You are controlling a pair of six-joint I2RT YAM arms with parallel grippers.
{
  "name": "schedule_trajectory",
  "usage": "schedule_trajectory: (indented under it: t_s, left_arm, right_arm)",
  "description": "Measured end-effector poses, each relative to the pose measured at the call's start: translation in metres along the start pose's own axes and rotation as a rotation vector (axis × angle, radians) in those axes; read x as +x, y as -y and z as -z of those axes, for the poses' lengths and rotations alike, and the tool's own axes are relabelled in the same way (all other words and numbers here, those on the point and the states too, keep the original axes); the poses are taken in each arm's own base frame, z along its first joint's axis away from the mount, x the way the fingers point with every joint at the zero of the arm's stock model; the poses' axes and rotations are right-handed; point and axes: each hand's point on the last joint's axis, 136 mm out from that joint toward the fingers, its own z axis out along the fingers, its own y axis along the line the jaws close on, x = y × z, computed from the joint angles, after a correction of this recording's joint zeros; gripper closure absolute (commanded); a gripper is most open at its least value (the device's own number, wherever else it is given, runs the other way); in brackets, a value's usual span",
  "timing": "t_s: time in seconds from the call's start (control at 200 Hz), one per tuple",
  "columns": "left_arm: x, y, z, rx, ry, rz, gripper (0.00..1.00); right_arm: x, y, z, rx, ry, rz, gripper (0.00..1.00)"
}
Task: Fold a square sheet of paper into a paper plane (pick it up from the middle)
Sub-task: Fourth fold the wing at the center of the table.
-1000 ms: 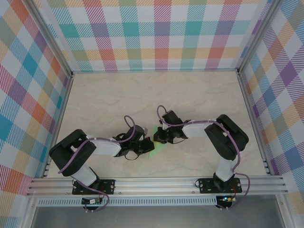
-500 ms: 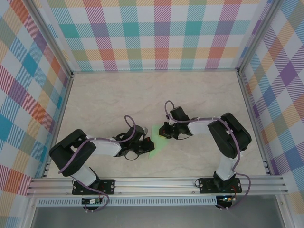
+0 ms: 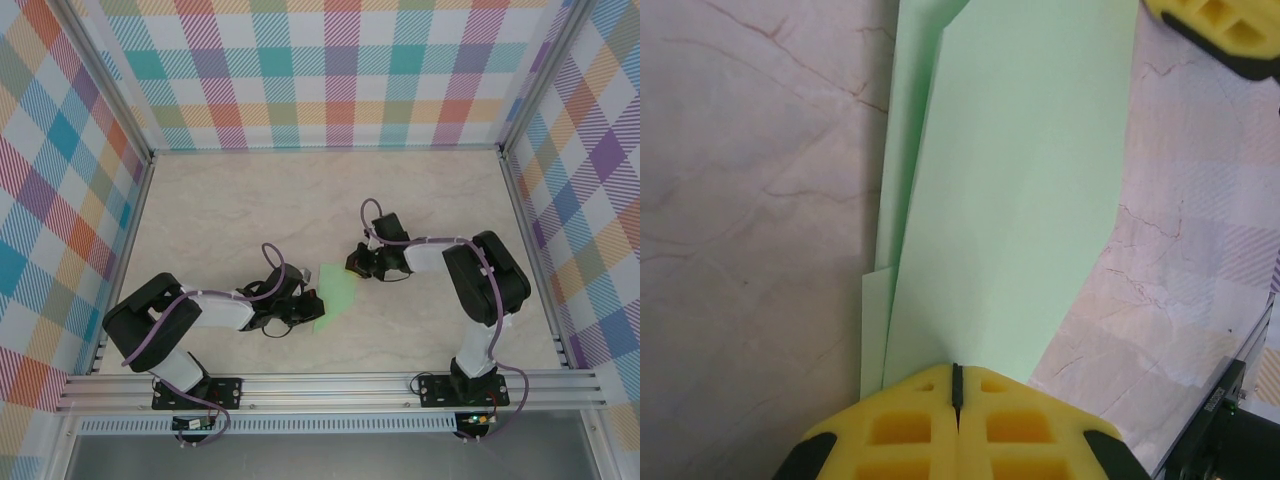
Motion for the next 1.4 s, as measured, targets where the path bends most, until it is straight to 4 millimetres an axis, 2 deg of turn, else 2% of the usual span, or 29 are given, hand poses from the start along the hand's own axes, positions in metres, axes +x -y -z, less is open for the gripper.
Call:
schedule_trajectory:
  t_s: [0.24, 0.33, 0.4, 0.51, 0.6, 0.74, 0.835, 0.94, 1.095, 1.405]
  left_arm:
    - [0.0, 0.0, 0.001, 0.0, -0.001, 0.0, 1.0]
    - [0.0, 0.0, 0.001, -0.001, -0.001, 0.001, 1.0]
    - [0.0, 0.0, 0.001, -0.001, -0.001, 0.0, 1.0]
    - [0.0, 0.0, 0.001, -0.001, -0.001, 0.0, 1.0]
    - [0.0, 0.0, 0.001, -0.001, -0.001, 0.0, 1.0]
    - [0.0, 0.0, 0.001, -0.001, -0.001, 0.0, 1.0]
    - [0.0, 0.0, 0.001, -0.001, -0.001, 0.0, 1.0]
    - [0.0, 0.0, 0.001, -0.001, -0.001, 0.0, 1.0]
    - [0.001, 0.0, 0.001, 0.0, -0.003, -0.003, 1.0]
    - [0.01, -0.002, 0.013, -0.023, -0.038, 0.006, 1.0]
  right_arm:
    - [-0.023, 0.003, 0.009, 0.032, 0.049, -0.004, 0.92]
    - [-0.024, -0.005, 0.018, 0.016, 0.059, 0.004, 0.91]
    - [-0.023, -0.021, 0.03, -0.019, 0.078, 0.03, 0.91]
    - [-0.01, -0.047, 0.042, -0.087, 0.082, 0.082, 0.92]
    - [0.014, -0.06, 0.035, -0.121, 0.039, 0.112, 0.92]
    - [0.055, -0.055, 0.018, -0.109, -0.059, 0.12, 0.92]
    - [0.071, -0.056, 0.008, -0.118, -0.112, 0.119, 0.93]
    - [0.076, -0.047, -0.002, -0.102, -0.14, 0.101, 0.94]
    - [0.081, -0.025, -0.017, -0.044, -0.167, 0.068, 0.94]
    - [0.081, -0.024, -0.019, -0.043, -0.164, 0.073, 0.95]
